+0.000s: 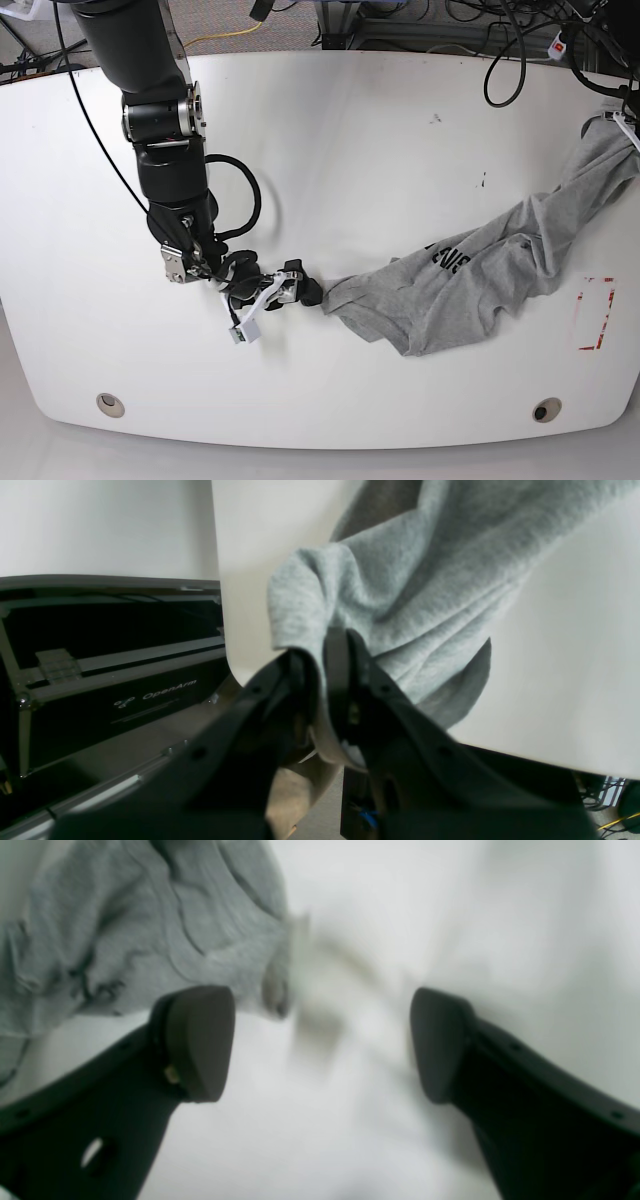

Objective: Fold the T-shirt properly
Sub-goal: 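Grasp the shirt's loose end with the right gripper, then stretch the shirt between both grippers, lift and lay it down, then release the shirt edge with the right gripper and lower it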

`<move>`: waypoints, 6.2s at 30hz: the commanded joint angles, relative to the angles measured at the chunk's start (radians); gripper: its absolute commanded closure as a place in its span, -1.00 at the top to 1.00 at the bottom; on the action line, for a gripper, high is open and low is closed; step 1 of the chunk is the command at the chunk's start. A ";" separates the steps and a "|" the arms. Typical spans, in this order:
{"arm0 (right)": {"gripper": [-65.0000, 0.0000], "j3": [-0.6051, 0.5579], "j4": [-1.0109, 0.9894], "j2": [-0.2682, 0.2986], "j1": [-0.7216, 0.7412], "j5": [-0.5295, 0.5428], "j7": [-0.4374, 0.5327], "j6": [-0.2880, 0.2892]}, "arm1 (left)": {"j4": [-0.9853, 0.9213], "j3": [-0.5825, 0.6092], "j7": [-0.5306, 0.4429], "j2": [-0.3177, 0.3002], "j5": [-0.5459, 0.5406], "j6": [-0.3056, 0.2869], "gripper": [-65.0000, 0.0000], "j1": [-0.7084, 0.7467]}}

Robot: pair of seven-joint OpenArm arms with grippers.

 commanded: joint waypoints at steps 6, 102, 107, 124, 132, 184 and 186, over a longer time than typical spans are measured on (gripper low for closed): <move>0.59 -0.034 -0.035 -0.051 0.037 0.003 0.054 0.005 | 0.016 -0.009 -0.008 -0.020 0.006 0.002 -1.00 0.000; -1.00 0.423 1.077 0.449 -0.028 -0.117 -0.538 -0.001 | 0.013 0.420 -0.006 0.144 0.004 0.002 -1.00 -0.801; -1.00 0.360 1.030 0.495 0.096 -0.117 -0.550 -0.001 | 0.013 0.420 -0.005 0.104 0.006 0.002 -1.00 -0.879; -1.00 0.507 1.094 0.478 -0.032 -0.117 -0.635 0.083 | 0.023 0.417 -0.003 0.052 0.001 0.002 -1.00 -0.758; -1.00 0.645 1.221 0.386 -0.303 -0.117 -0.658 0.088 | 0.022 0.365 -0.006 0.052 -0.002 0.002 -1.00 -0.549; 0.73 0.760 1.186 0.125 -0.721 -0.104 -0.664 0.097 | 0.011 0.291 -0.114 0.078 0.007 0.002 -1.00 0.051; 0.73 0.707 1.143 0.129 -0.675 -0.103 -0.664 0.097 | 0.011 0.291 -0.114 0.078 0.007 0.002 -1.00 0.051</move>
